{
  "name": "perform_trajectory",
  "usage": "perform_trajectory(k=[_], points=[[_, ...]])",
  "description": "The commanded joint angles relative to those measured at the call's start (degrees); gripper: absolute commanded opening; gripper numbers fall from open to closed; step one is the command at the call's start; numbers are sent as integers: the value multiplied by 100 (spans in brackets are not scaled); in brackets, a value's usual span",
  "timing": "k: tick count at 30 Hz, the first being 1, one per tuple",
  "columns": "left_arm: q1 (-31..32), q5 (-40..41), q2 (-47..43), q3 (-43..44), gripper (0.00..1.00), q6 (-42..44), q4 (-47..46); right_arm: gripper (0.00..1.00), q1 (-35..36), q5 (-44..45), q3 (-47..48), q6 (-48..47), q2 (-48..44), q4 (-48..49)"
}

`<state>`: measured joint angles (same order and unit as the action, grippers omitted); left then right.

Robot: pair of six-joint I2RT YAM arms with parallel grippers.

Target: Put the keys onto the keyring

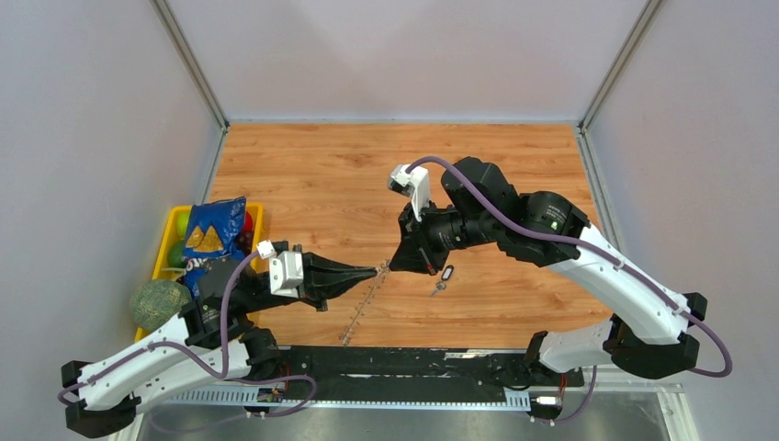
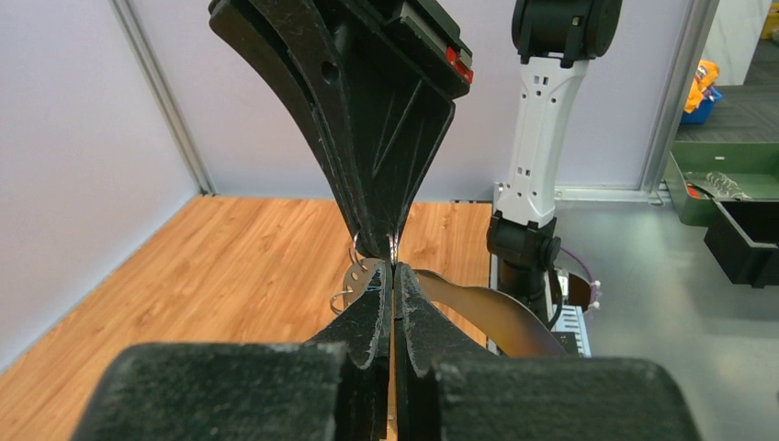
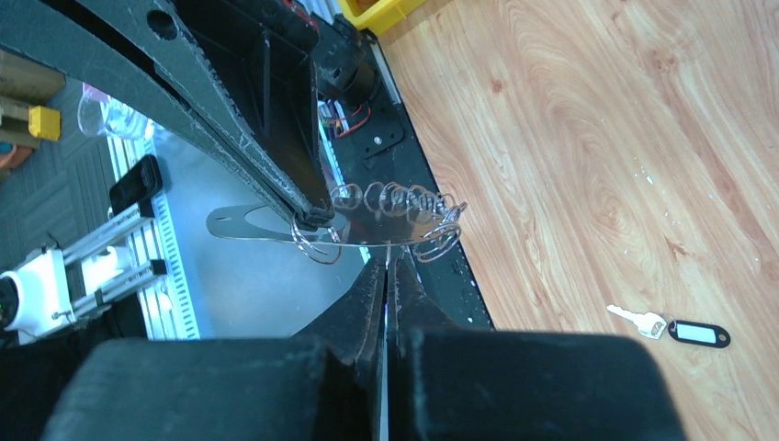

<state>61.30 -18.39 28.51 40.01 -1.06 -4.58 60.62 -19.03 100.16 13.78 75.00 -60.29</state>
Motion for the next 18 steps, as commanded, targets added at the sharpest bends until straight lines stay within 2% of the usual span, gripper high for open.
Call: perform_trajectory(k=[1,10,18], points=[[-20,-99,-171,185,0,87,-394,0,16,-357,74,-395,123,-542],[-21,-270,-272,148,0,99,-346,0,25,-1290,-177,-695,227,-588],[-21,-602,-394,228,0,98,-104,0,365,-1509,-323,-870,417,-619]])
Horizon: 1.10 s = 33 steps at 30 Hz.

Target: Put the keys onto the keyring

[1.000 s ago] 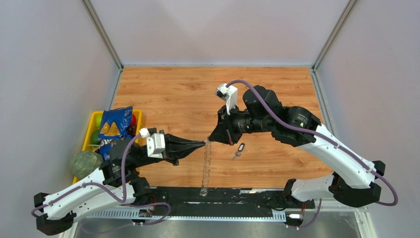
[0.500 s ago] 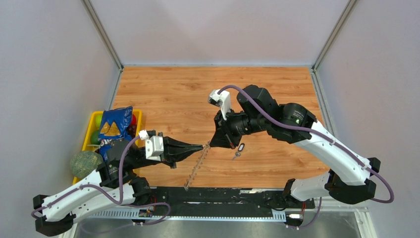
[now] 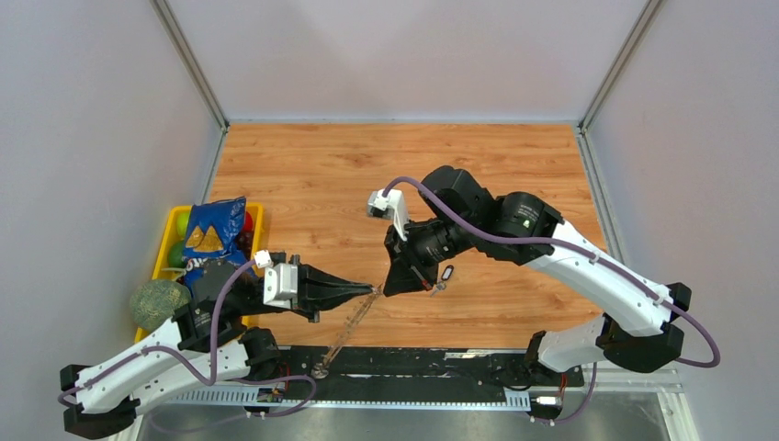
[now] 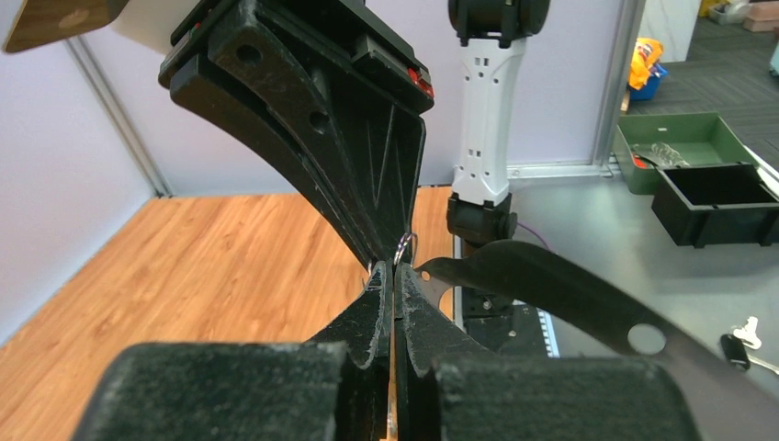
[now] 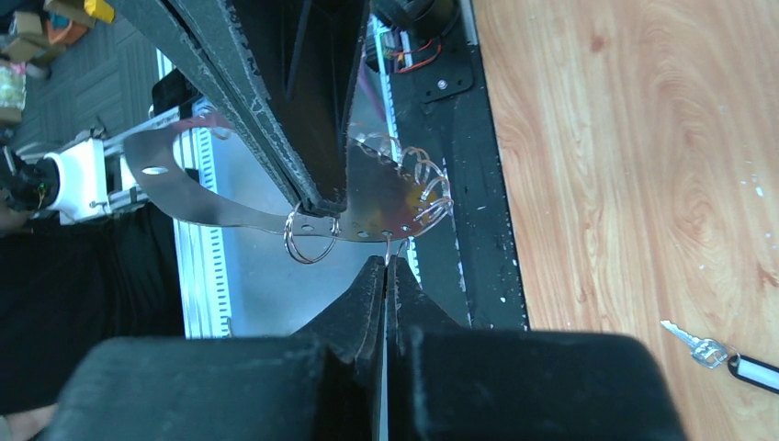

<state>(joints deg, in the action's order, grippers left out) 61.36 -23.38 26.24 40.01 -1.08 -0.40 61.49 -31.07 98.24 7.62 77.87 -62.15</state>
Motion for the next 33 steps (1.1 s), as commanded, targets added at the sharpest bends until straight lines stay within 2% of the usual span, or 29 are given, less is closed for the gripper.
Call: perform_trajectory(k=[1,7,15,33], points=[[-28,-131,-199,231,0,199,-456,0,372,-329,-150,-268,152,-439],[-28,-337,-375,209,0,191,-312,0,713,-562,-386,-322,319,-278],[-23,-749,-586,215,0,153,-96,0,763,-1617,-825,-464,228,393],[-24,-859,-575,243,0,282,131,0,1004,-3115,-1666,-727,177,1058]])
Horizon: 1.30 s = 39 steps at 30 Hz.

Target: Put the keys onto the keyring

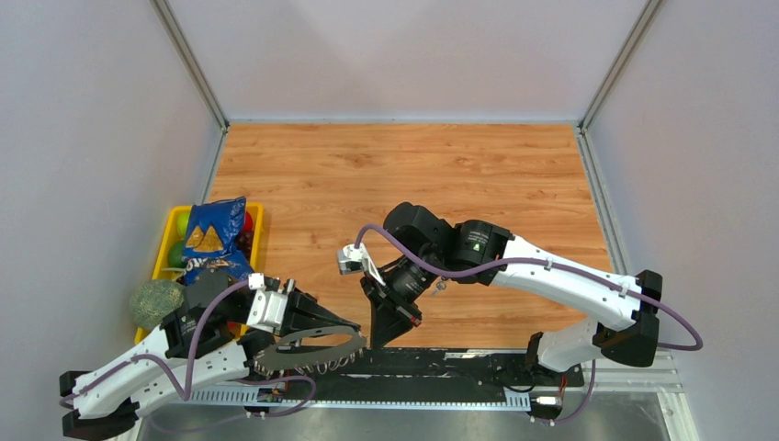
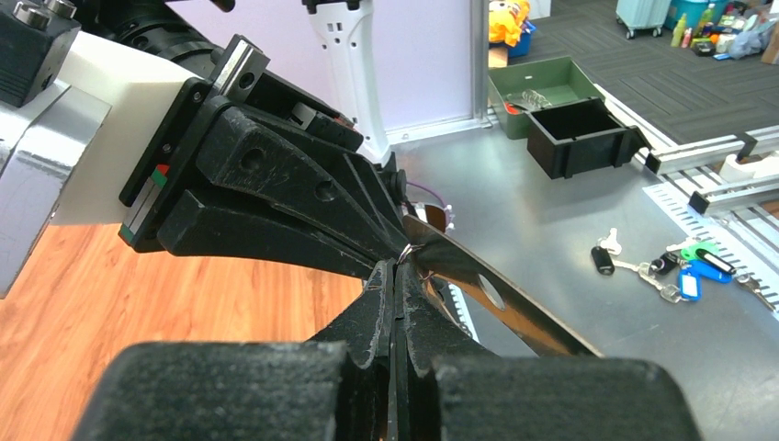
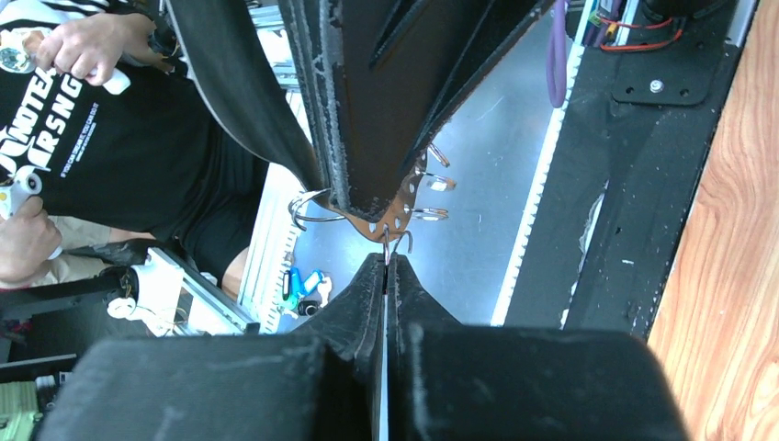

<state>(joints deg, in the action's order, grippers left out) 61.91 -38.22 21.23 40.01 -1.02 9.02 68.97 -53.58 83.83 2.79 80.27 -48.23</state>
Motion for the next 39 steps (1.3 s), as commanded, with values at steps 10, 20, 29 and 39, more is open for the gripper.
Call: perform_trajectory(k=[10,20,29,39], points=[[-83,505,-100,165,0,265,-772,0,498,-1879,-205,-845,98,-237],[-82,401,-190,189,0,269,-739,0,852,-2167,-283,-863,157,-195],[-83,351,-181,266,0,330,-617,0,1056,-1261,63,-354,-51,-152],[-83,298,-170,245,0,302,-589,0,1068,73,264,45,-356,-156]])
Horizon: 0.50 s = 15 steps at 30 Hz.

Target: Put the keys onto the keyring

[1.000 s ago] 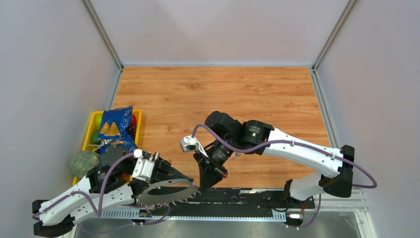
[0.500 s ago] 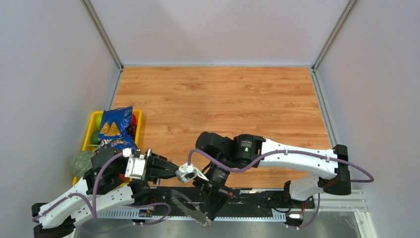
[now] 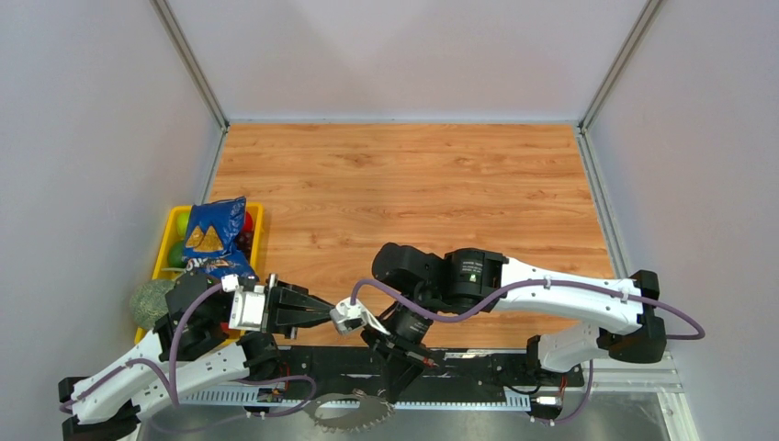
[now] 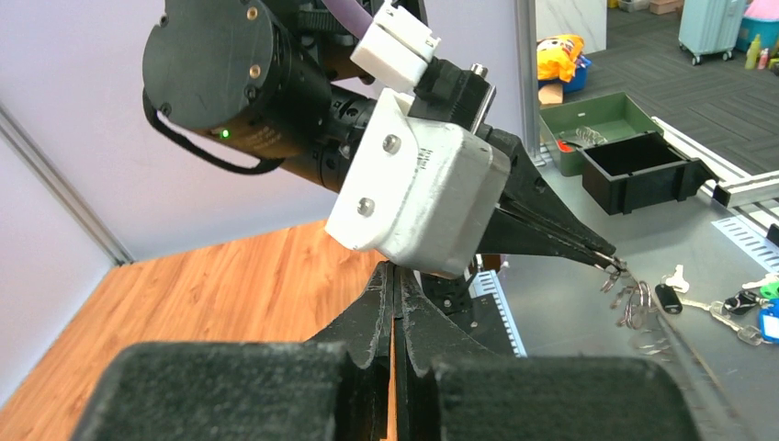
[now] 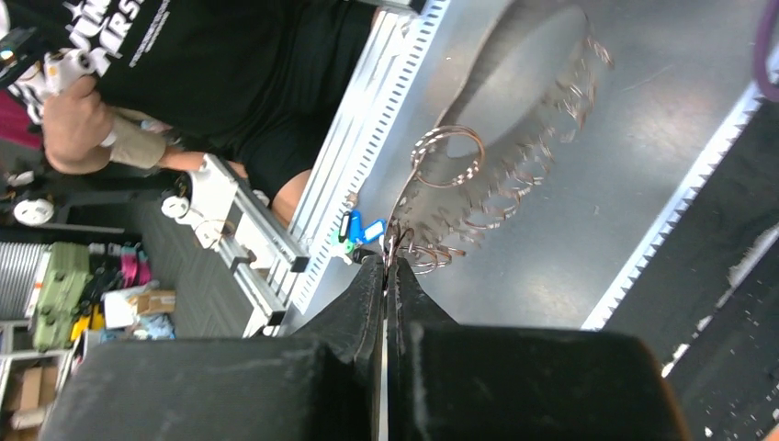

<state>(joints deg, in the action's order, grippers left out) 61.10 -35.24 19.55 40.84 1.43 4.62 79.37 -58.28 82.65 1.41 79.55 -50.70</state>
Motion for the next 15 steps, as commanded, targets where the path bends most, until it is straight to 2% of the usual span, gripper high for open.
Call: perform_trajectory(k=[1,7,11,15], points=[[0,5,1,166,0,32,-140,0,30,696,448,172,-314,21],[-1,-114,98,185,2,-82,-98,0,38,1594,808,-15,-396,-365],[3,-282,205,221,14,-105,-68,0,35,2212,965,-105,-419,-611],[-1,-426,237,238,33,-108,-38,0,34,2816,1170,-310,-438,-885]])
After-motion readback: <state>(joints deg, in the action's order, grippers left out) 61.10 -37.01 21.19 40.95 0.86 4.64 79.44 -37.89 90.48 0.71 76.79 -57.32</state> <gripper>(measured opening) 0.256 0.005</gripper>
